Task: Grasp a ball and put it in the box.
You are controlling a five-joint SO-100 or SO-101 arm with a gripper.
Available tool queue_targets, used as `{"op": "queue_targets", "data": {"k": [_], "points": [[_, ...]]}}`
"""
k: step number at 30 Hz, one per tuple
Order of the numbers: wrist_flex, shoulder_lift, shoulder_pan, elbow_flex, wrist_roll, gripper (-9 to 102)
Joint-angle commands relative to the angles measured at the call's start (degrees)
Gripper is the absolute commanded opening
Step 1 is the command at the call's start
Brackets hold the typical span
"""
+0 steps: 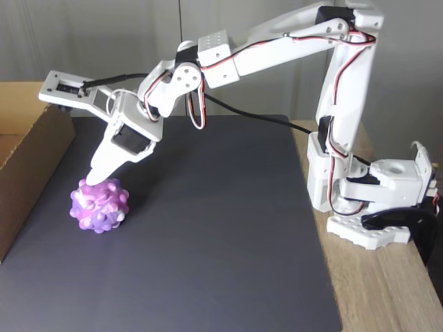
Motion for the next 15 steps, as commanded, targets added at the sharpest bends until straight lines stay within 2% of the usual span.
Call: {"op": "queue_targets", "data": {"k": [1, 9, 15], "points": [[-0.7, 0.3, 1.0, -2.9, 0.6, 20], [0.5, -0.2, 2.9, -2.9, 2.4, 39], [0.5, -1.8, 3.3, -2.9, 2.7, 47]]}}
